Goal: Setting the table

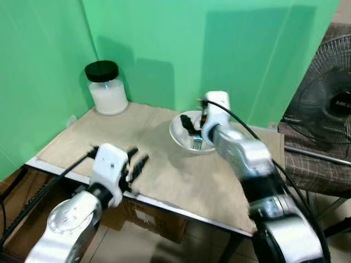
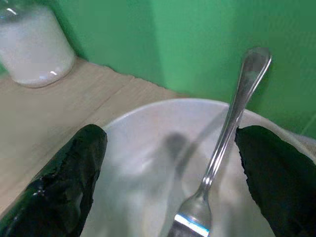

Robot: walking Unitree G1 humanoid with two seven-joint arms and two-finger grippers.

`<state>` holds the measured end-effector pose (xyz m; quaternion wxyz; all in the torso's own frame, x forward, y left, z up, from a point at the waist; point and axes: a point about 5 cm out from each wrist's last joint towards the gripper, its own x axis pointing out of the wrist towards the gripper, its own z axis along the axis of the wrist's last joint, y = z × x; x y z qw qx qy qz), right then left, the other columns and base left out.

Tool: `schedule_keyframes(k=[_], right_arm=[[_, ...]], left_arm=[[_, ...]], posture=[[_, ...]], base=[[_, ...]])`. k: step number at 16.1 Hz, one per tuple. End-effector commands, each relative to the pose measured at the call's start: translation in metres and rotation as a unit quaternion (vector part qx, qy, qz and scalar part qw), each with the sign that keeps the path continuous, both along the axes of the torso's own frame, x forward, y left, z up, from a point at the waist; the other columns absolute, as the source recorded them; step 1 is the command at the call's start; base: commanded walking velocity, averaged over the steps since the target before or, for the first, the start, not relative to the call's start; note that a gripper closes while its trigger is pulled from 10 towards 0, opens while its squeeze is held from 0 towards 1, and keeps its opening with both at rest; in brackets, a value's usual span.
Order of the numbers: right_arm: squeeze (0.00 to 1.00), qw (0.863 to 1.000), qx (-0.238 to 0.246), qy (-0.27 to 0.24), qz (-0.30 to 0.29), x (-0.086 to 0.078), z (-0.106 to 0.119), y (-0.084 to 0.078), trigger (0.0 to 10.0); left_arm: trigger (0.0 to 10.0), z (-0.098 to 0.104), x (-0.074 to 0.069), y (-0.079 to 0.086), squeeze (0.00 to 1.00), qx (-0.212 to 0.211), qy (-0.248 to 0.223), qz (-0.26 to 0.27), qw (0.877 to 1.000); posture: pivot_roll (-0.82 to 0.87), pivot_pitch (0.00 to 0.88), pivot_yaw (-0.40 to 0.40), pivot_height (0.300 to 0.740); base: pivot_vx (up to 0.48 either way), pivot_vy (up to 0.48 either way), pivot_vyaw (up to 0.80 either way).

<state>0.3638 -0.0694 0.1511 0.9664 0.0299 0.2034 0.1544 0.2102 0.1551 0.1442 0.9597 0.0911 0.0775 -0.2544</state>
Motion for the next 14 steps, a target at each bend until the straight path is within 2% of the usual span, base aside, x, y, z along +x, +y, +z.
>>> schedule_keyframes(k=[1,2,3,5,6,7,9,10,14], right_arm=[[1.0,1.0,-0.02,0.003,-0.01,0.006,0.002,0.002,10.0],[0.53,0.999,-0.026,0.013,-0.016,0.01,0.002,0.004,10.0],[0.0,0.999,-0.025,0.025,-0.029,0.013,0.003,0.004,10.0],[0.0,0.997,-0.009,0.063,-0.047,0.016,0.0,0.006,10.0],[0.0,0.995,-0.004,0.078,-0.056,0.018,-0.002,0.005,5.3],[0.0,0.994,0.004,0.09,-0.065,0.019,-0.003,0.005,3.5],[0.0,0.992,0.01,0.1,-0.072,0.02,-0.004,0.006,0.9],[0.0,0.991,0.011,0.109,-0.078,0.02,-0.005,0.006,0.0],[0.0,0.988,0.013,0.123,-0.09,0.021,-0.01,0.004,0.0]], left_arm=[[10.0,0.006,-0.004,-0.003,0.0,0.001,-0.001,-0.029,1.0],[10.0,0.007,-0.006,-0.003,0.0,0.003,0.003,-0.043,0.999],[10.0,0.008,-0.006,-0.003,0.0,0.005,0.004,-0.051,0.999],[10.0,0.009,-0.007,-0.002,0.0,0.008,0.005,-0.059,0.998],[10.0,0.009,-0.007,-0.002,0.0,0.008,0.006,-0.06,0.998],[10.0,0.009,-0.008,-0.002,0.0,0.008,0.008,-0.061,0.998],[10.0,0.01,-0.008,-0.002,0.0,0.007,0.01,-0.062,0.998],[10.0,0.01,-0.009,-0.003,0.0,0.006,0.012,-0.064,0.998],[10.0,0.009,-0.011,-0.003,0.0,0.005,0.015,-0.067,0.998]], posture=[[-0.07,0.0,0.031,0.74],[-0.07,0.0,0.03,0.74],[-0.07,0.0,0.031,0.74],[-0.08,0.0,0.031,0.74],[-0.07,0.0,0.032,0.74],[-0.07,0.0,0.033,0.74],[-0.07,0.0,0.034,0.74],[-0.07,0.0,0.033,0.74],[-0.07,0.0,0.031,0.74]], base=[[0.0,0.0,0.0],[0.0,0.0,0.0],[0.0,0.0,0.0],[0.0,0.0,0.0],[0.0,0.0,0.0],[0.0,0.0,0.0],[0.0,0.0,0.0],[0.0,0.0,0.0],[0.0,0.0,0.0]])
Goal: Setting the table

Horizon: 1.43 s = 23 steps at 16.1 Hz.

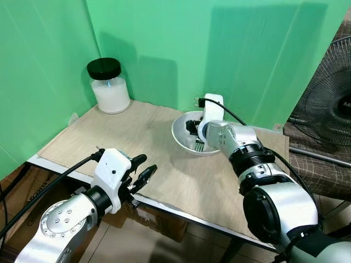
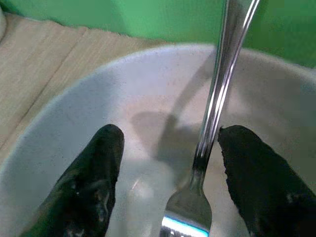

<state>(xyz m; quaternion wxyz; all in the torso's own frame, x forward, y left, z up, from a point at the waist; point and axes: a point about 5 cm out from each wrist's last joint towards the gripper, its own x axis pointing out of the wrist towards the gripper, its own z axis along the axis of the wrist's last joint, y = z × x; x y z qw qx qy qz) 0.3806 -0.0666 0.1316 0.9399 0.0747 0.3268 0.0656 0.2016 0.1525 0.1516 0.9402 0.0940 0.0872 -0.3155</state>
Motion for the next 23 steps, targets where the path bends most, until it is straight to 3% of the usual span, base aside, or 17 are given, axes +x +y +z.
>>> schedule_keyframes(k=[1,23], right_arm=[[0.0,1.0,0.004,-0.011,-0.004,0.0042,0.0093,0.0008,0.0],[0.0,1.0,0.014,-0.001,-0.016,0.0064,0.0074,-0.0053,0.0]], left_arm=[[10.0,0.0017,-0.0022,-0.0005,0.0,0.004,-0.001,-0.005,1.0],[10.0,-0.0004,-0.005,-0.0049,0.0,0.005,0.012,-0.029,1.0]], posture=[[-0.07,0.0,0.032,0.74],[-0.07,0.0,0.045,0.74]], base=[[0.0,0.0,0.0],[0.0,0.0,0.0]])
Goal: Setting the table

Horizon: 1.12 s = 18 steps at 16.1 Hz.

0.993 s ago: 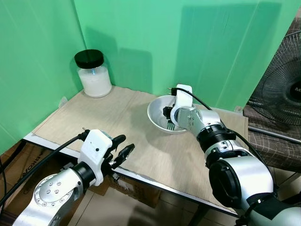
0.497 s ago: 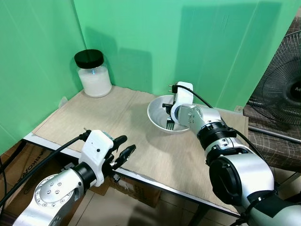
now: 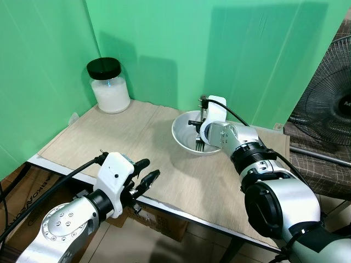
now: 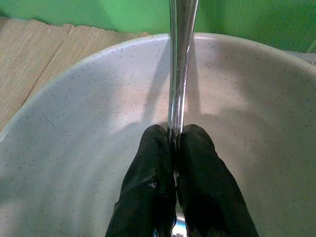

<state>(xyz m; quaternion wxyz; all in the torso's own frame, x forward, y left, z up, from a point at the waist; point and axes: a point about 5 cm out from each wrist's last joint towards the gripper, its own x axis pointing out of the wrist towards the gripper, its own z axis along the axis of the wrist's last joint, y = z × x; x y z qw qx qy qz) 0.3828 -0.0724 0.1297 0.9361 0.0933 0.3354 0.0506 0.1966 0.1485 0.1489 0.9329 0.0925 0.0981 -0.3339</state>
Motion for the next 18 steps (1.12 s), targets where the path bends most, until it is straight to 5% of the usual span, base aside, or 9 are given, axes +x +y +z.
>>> schedule_keyframes(k=[1,5,6,7,8,9,12,13,18], right_arm=[[0.0,1.0,0.003,-0.014,0.003,0.004,0.01,0.0,0.0],[0.0,0.998,0.026,-0.054,0.017,0.009,0.036,-0.003,0.0],[0.0,0.989,0.044,-0.134,0.036,0.008,0.069,-0.008,0.0],[0.0,0.986,0.052,-0.153,0.043,0.005,0.077,-0.01,0.0],[0.0,0.972,0.078,-0.209,0.068,-0.01,0.101,-0.021,3.7],[0.0,0.968,0.089,-0.223,0.075,-0.016,0.107,-0.024,3.7],[0.0,0.942,0.093,-0.302,0.114,-0.049,0.122,-0.035,6.1],[0.0,0.925,0.061,-0.353,0.13,-0.073,0.129,-0.042,10.0],[0.0,0.909,0.028,-0.401,0.112,-0.121,0.113,-0.069,10.0]], left_arm=[[10.0,0.002,0.0,-0.001,0.0,0.004,-0.001,-0.011,1.0],[10.0,0.004,0.002,-0.001,0.0,0.004,-0.007,-0.006,1.0],[10.0,0.006,0.005,0.001,0.0,0.001,-0.014,0.002,1.0],[10.0,0.007,0.006,0.002,0.0,0.001,-0.016,0.003,1.0],[10.0,0.008,0.008,0.003,0.0,0.002,-0.021,0.007,1.0],[10.0,0.008,0.009,0.003,0.0,0.002,-0.023,0.009,1.0],[10.0,0.012,0.015,0.003,0.0,-0.006,-0.037,0.019,0.999],[10.0,0.018,0.022,0.003,0.0,-0.014,-0.06,0.045,0.997],[10.0,0.03,0.039,0.003,0.0,-0.043,-0.096,0.143,0.984]], posture=[[-0.07,0.0,0.044,0.74],[-0.07,0.0,0.038,0.74],[-0.07,0.0,0.038,0.74],[-0.07,0.0,0.04,0.74],[-0.07,0.0,0.044,0.74],[-0.07,0.0,0.044,0.74],[-0.07,0.0,0.049,0.74],[-0.08,0.0,0.048,0.74],[-0.08,0.0,0.054,0.74]], base=[[0.0,0.0,0.0],[0.0,0.0,0.0],[0.0,0.0,0.0],[0.0,0.0,0.0],[0.0,0.0,0.0],[0.0,0.0,0.0],[0.0,0.0,0.0],[0.0,0.0,0.0],[0.0,0.0,0.0]])
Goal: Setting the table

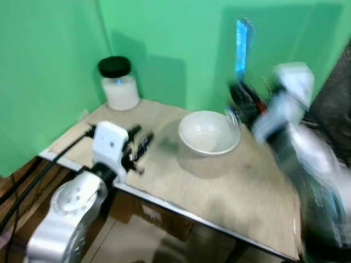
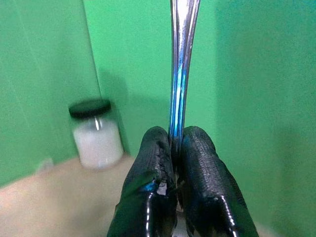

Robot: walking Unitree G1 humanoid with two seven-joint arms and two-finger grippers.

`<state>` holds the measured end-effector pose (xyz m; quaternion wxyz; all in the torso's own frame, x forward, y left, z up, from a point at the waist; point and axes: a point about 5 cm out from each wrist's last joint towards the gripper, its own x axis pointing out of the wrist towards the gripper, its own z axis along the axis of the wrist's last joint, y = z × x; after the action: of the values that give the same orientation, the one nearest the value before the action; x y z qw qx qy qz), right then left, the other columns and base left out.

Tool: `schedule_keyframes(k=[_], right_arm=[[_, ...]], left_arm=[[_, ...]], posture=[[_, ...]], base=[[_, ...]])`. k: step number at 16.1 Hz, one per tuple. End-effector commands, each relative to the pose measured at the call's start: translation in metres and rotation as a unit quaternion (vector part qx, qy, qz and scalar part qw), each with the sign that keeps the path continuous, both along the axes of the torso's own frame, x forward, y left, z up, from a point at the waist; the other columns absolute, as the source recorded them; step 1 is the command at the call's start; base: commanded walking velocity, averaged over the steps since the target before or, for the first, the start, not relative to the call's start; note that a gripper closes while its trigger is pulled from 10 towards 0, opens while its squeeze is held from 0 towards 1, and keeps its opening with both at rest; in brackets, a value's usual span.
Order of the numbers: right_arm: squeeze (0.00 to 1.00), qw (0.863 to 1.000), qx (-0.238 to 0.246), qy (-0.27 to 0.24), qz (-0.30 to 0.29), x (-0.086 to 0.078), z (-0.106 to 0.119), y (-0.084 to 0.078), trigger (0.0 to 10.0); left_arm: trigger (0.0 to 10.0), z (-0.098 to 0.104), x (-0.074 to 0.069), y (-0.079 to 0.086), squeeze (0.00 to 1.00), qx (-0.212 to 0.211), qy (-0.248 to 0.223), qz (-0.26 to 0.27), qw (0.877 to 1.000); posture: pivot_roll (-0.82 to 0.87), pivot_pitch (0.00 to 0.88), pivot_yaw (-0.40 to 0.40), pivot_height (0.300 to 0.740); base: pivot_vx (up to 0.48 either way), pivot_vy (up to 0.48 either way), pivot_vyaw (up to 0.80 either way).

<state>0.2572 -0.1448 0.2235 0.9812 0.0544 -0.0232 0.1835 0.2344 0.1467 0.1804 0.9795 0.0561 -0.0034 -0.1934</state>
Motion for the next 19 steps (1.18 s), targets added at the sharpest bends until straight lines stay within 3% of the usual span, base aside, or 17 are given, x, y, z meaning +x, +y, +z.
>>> schedule_keyframes(k=[1,2,4,9,14,17,19], right_arm=[[0.0,1.0,-0.002,-0.023,-0.009,-0.006,0.006,-0.004,10.0],[0.0,1.0,-0.021,-0.007,-0.013,-0.013,-0.006,-0.007,10.0],[0.0,0.999,-0.01,0.009,-0.03,-0.018,-0.016,-0.009,10.0],[0.0,0.999,0.006,0.023,-0.033,-0.023,-0.027,-0.002,10.0],[0.0,0.997,0.014,0.055,-0.055,-0.022,-0.037,-0.003,10.0],[0.0,0.995,0.015,0.074,-0.068,-0.022,-0.042,-0.003,10.0],[0.0,0.993,0.016,0.081,-0.081,-0.021,-0.043,-0.004,10.0]], left_arm=[[10.0,0.001,0.003,0.004,0.0,0.003,-0.004,0.032,0.999],[10.0,0.001,0.002,0.004,0.0,0.009,-0.017,0.053,0.998],[10.0,-0.001,-0.001,0.004,0.0,0.006,-0.017,0.072,0.997],[10.0,0.0,-0.003,0.005,0.0,-0.005,-0.023,0.098,0.995],[10.0,0.002,-0.003,0.006,0.0,-0.011,-0.029,0.103,0.994],[10.0,0.003,-0.003,0.005,0.0,-0.011,-0.03,0.099,0.995],[10.0,0.003,-0.002,0.005,0.0,0.008,-0.033,0.097,0.995]], posture=[[-0.09,0.0,0.057,0.74],[-0.09,0.0,0.05,0.74],[-0.08,0.0,0.036,0.74],[-0.07,0.0,0.01,0.74],[-0.06,0.0,0.001,0.74],[-0.07,0.0,0.005,0.74],[-0.07,0.0,0.006,0.74]], base=[[0.0,0.0,0.0],[0.0,0.0,0.0],[0.0,0.0,0.0],[0.0,0.0,-0.71],[0.0,0.0,-0.8],[0.0,0.48,-0.8],[0.0,0.0,-0.8]])
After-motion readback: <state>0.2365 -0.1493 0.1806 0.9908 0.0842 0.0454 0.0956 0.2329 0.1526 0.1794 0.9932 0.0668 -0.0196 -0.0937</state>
